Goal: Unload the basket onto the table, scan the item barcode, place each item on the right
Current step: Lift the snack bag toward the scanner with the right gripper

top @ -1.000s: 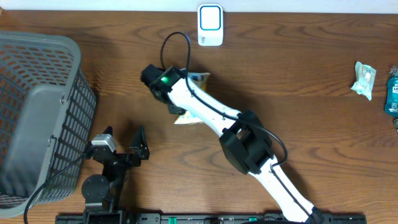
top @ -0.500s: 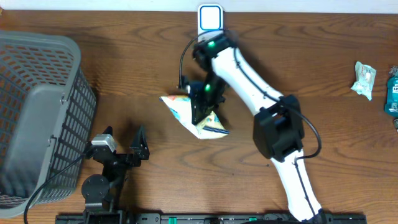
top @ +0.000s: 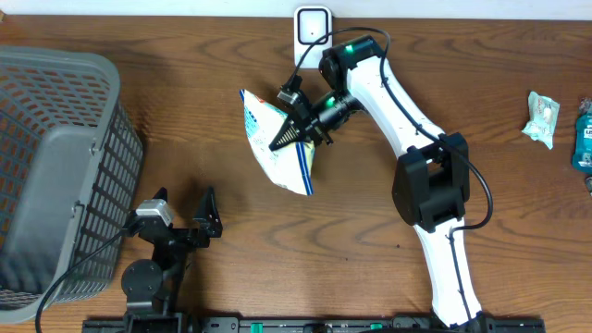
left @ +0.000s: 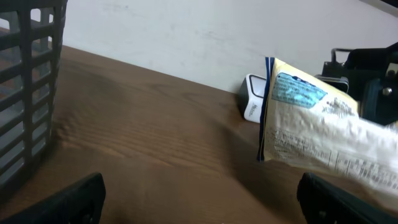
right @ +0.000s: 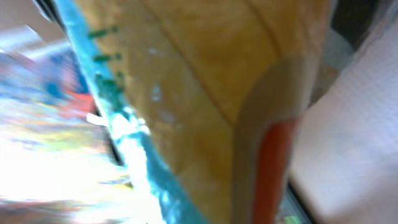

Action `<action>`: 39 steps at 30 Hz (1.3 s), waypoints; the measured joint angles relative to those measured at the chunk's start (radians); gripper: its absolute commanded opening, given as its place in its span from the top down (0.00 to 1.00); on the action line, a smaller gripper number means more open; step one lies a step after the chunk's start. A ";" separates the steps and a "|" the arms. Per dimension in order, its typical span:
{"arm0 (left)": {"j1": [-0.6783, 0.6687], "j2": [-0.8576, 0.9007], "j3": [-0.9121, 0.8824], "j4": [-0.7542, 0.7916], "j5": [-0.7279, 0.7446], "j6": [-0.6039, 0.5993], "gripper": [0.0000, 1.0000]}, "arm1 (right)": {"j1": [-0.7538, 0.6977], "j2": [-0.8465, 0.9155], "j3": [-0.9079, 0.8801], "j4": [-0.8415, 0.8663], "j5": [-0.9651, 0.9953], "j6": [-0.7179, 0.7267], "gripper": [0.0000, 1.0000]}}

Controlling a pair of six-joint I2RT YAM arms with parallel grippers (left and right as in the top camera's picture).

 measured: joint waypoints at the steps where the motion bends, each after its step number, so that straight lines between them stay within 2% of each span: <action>1: 0.000 0.000 0.000 0.000 0.000 0.000 0.02 | 0.000 0.000 0.000 0.000 -0.019 0.029 0.99; 7: 0.000 0.000 0.000 0.000 0.000 0.000 0.02 | -0.006 -0.029 -0.011 0.001 -0.101 0.095 0.99; 12: 0.000 0.000 0.000 0.000 0.000 0.000 0.02 | -0.050 -0.173 -0.086 0.008 -0.075 0.074 0.99; 16: 0.000 0.000 0.000 0.000 0.000 0.000 0.02 | -0.130 -0.389 -0.252 0.011 0.001 0.041 0.99; 21: 0.000 0.000 0.000 0.000 0.000 0.000 0.02 | -0.270 -0.659 -0.610 0.003 0.024 -0.048 0.99; 24: 0.000 0.000 0.000 0.000 0.000 0.000 0.02 | -0.354 -0.735 -0.832 0.001 -0.003 -0.105 0.99; 31: 0.000 0.000 0.000 0.000 0.000 0.000 0.02 | -0.468 -0.729 -1.239 0.059 -0.157 -0.122 0.99; 39: 0.000 0.000 0.000 0.000 0.000 0.000 0.02 | -0.493 -0.647 -1.298 0.096 -0.237 -0.010 0.99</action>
